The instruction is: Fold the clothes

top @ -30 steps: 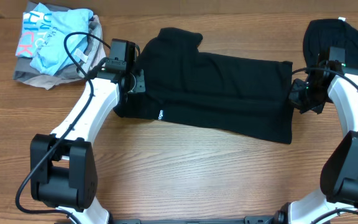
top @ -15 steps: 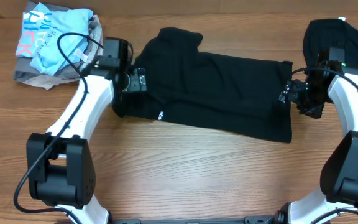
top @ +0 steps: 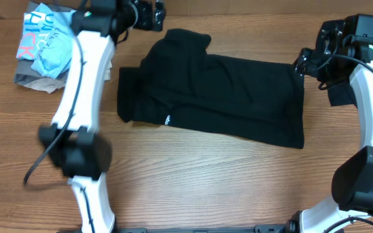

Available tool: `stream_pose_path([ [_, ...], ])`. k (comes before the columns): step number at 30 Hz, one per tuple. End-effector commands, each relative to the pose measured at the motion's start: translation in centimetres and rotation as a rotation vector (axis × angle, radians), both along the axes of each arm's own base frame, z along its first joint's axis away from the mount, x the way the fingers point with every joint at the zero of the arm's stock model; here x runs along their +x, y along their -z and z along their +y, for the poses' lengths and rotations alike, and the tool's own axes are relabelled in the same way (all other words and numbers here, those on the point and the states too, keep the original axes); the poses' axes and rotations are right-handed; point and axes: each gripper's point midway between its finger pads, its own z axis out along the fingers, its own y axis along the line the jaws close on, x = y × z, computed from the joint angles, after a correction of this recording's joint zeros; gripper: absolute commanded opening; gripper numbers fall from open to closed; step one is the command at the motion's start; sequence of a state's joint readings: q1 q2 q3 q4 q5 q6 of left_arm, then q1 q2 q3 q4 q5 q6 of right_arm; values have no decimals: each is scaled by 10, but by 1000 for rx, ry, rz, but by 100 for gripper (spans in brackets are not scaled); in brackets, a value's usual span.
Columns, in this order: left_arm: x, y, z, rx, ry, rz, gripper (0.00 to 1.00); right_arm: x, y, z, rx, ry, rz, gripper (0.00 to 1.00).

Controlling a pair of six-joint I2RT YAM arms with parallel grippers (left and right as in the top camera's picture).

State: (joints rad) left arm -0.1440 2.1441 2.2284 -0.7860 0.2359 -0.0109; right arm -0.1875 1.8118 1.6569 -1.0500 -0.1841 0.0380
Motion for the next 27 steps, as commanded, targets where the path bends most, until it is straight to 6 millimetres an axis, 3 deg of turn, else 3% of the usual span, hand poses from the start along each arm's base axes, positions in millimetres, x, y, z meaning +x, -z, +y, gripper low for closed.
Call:
stream_pose_path([
  [1,44,62,-23,-25,92,32,100,8,-12,12,-14,-66,-42,90],
  [2,50,68,-26,-25,95,27,100,7,-11,13,-14,-68,-41,90],
  [5,74,113,-34,-19,107,31,100,5,-10,21,-16,-88,-28,90],
  [9,84,173,-37,-3,122,71,100,2,-8,28,-27,-103,-11,90],
  [14,90,206,-44,-3,142,71,100,2,-7,35,-26,-117,-7,90],
  [18,88,235,-66,-4,203,68,98,2,-7,35,-26,-117,-8,89],
  [24,97,232,-81,-7,221,-3,98,1,-5,34,-28,-116,-1,86],
  [27,99,230,-81,-8,220,-17,89,0,-2,34,-27,-116,1,84],
])
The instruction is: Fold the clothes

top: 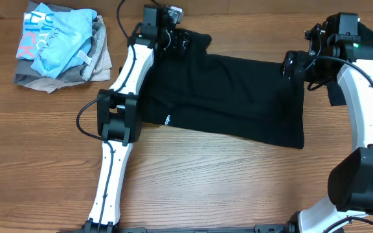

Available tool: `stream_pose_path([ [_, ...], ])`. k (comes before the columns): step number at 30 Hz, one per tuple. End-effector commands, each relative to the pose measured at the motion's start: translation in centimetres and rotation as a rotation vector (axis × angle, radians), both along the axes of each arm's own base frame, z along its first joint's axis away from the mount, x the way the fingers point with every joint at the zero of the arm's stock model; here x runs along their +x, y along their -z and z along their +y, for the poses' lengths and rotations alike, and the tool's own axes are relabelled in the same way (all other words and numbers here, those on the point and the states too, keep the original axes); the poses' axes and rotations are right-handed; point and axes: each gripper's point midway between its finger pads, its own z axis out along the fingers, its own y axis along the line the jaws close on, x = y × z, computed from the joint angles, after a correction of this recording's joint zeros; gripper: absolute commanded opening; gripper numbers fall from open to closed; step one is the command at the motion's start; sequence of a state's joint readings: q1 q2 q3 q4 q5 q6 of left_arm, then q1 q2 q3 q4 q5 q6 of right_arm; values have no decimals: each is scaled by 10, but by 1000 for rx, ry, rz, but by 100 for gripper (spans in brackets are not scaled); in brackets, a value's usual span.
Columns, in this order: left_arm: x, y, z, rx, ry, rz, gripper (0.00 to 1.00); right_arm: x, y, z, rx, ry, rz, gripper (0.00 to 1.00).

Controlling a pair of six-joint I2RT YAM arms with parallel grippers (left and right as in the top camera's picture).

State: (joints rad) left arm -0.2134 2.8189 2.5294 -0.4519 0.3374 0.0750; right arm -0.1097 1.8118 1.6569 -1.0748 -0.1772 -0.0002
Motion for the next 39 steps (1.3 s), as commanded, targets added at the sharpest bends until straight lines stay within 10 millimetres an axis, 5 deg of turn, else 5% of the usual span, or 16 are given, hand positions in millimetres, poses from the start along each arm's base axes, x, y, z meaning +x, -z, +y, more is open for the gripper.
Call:
stream_pose_path([
  [1,6,-5,-1,-9,18,-36,84,4,-5,1,-8,-7,-20,83],
  [3,8,-6,2,-11,14,-40,68,4,-4,1,-8,-7,-23,81],
  [6,12,-11,5,-25,3,-57,27,7,-4,1,-9,-7,-32,76],
  [9,15,-19,11,-44,-21,-57,15,8,-4,1,-10,-7,-38,68],
  [14,4,-62,21,-44,-40,-26,8,14,-7,0,-12,-6,-66,66],
  [18,-22,-122,27,-23,-33,-5,4,37,-2,-3,-19,6,-124,63],
  [21,-37,-166,34,-10,-51,-24,4,56,23,-11,-40,42,-120,63],
  [24,-47,-187,35,-10,-50,-26,4,68,46,-15,-48,50,-110,67],
  [29,-64,-180,34,6,-43,48,4,92,85,-32,-95,131,-113,70],
  [39,-88,-154,26,122,-12,139,4,122,136,-35,-96,131,-153,68],
])
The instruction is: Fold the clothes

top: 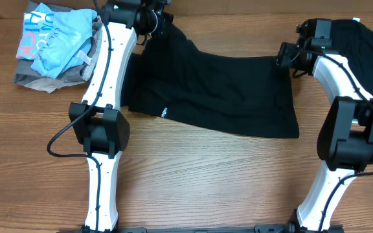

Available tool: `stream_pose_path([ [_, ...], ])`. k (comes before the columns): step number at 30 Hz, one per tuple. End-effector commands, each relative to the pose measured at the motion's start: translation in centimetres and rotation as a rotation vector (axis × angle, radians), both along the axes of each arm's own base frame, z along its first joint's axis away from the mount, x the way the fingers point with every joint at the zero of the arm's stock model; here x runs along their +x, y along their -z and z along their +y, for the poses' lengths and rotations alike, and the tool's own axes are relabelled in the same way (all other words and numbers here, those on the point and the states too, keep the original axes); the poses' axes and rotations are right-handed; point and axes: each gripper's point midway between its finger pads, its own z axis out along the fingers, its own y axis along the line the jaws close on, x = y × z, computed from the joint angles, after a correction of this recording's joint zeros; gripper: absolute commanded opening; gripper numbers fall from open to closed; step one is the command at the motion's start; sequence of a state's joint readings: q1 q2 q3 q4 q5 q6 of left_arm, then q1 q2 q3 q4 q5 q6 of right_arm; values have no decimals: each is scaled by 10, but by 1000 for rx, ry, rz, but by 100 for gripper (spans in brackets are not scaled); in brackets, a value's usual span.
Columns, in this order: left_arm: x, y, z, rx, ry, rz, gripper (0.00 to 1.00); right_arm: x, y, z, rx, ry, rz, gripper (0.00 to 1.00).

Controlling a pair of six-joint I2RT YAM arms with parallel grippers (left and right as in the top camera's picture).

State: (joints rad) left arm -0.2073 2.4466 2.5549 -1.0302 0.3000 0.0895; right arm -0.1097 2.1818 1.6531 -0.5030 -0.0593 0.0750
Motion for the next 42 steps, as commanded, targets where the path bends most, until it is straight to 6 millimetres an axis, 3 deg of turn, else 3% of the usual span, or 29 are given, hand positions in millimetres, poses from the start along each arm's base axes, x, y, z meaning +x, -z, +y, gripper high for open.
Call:
stream_pose_path([
  [1,0,-1,-3,50,13,-24,4,3,28,-1,-5,11,26,68],
  [6,0,0,-2,52,11,-22,4,13,48,-1,-1,8,10,64],
  [8,-1,1,-2,55,10,-17,4,17,51,3,15,-5,-8,64],
  [13,-3,3,-1,58,10,-5,4,27,46,6,25,-17,-54,50],
  [19,-3,3,-1,58,10,-5,4,26,55,6,8,-12,-40,44],
  [24,-2,6,8,99,-21,-2,4,21,73,13,12,-23,0,30],
  [27,-3,9,12,118,-32,9,4,19,75,19,24,-16,12,16],
  [30,-4,11,16,141,-49,14,24,23,61,20,41,6,18,5],
  [31,-4,11,18,149,-55,14,24,25,53,20,42,5,25,4],
  [32,-3,12,20,160,-63,14,24,26,46,20,42,6,34,4],
  [34,-1,12,27,192,-85,7,4,28,30,19,42,7,53,4],
  [38,0,12,30,220,-78,-4,4,30,-8,18,41,10,76,4],
  [42,-2,13,28,220,-55,-2,4,17,-43,19,45,11,138,4],
])
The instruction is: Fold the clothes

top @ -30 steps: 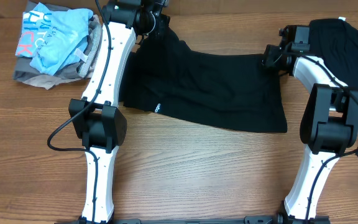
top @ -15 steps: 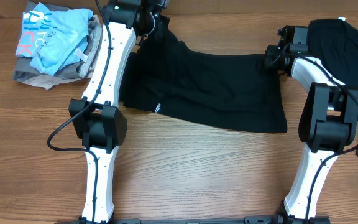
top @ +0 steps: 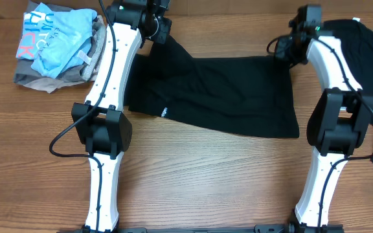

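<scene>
A black garment (top: 219,94) lies spread across the middle of the table, with a small white label near its lower left. Its far left corner rises in a peak to my left gripper (top: 162,31), which looks shut on the cloth there. My right gripper (top: 281,50) sits at the far right corner, apparently shut on that corner. The far edge of the garment runs nearly straight between the two grippers. The fingers themselves are too small and dark to make out against the cloth.
A pile of clothes (top: 57,45), light blue on grey and beige, sits at the far left. Another black garment (top: 371,58) lies at the far right, running down the right edge. The wooden table (top: 206,181) shows bare in front of the spread garment.
The right gripper has shifted a little to the left and toward the far edge with its corner. The left gripper has barely moved. The garment's far edge is straighter now.
First the garment lay flat, with both grippers just off its far corners. Then the grippers were on those corners. Later the garment sat nearer the far edge, its left part raised and narrowed. Now it hangs stretched between the two grippers.
</scene>
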Available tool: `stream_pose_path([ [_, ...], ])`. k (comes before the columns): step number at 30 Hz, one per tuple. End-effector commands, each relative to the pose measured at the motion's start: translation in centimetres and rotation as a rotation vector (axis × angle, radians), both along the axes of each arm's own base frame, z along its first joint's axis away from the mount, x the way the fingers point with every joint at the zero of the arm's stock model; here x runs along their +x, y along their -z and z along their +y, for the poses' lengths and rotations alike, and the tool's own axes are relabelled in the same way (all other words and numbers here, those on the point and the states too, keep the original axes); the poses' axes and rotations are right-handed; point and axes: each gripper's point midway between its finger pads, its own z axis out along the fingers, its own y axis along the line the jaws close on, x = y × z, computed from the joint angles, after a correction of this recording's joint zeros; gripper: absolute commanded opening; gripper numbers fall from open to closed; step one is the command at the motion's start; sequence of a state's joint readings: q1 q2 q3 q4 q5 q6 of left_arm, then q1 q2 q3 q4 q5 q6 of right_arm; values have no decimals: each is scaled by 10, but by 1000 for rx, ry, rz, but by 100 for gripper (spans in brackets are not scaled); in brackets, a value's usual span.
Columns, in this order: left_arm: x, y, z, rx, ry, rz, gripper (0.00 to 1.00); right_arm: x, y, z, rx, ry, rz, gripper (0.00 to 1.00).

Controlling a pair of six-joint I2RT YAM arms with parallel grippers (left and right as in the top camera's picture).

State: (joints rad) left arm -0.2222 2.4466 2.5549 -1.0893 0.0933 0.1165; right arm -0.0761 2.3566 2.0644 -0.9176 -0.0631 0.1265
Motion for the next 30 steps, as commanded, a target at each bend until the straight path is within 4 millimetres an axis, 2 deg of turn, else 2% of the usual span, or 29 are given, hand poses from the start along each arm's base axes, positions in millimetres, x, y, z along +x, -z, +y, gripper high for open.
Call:
stream_pose_path([
  [1,-1,0,0,33,44,-7,4,3,-42,1,1,2,-17,4],
  [9,-26,1,2,45,69,78,4,-51,-82,5,15,3,165,4],
  [16,-49,9,29,102,26,187,4,-99,-79,-6,39,52,352,4],
  [19,-55,12,42,105,4,225,4,-105,-79,-14,60,76,372,4],
  [22,-57,12,51,92,-9,242,4,-105,-88,-13,94,78,349,4],
  [25,-61,1,57,68,-17,240,4,-108,-110,-13,87,75,299,4],
  [27,-64,-13,60,45,-18,223,4,-111,-130,-12,83,74,252,4],
  [30,-69,-21,64,37,-23,223,4,-115,-147,-11,84,80,215,4],
])
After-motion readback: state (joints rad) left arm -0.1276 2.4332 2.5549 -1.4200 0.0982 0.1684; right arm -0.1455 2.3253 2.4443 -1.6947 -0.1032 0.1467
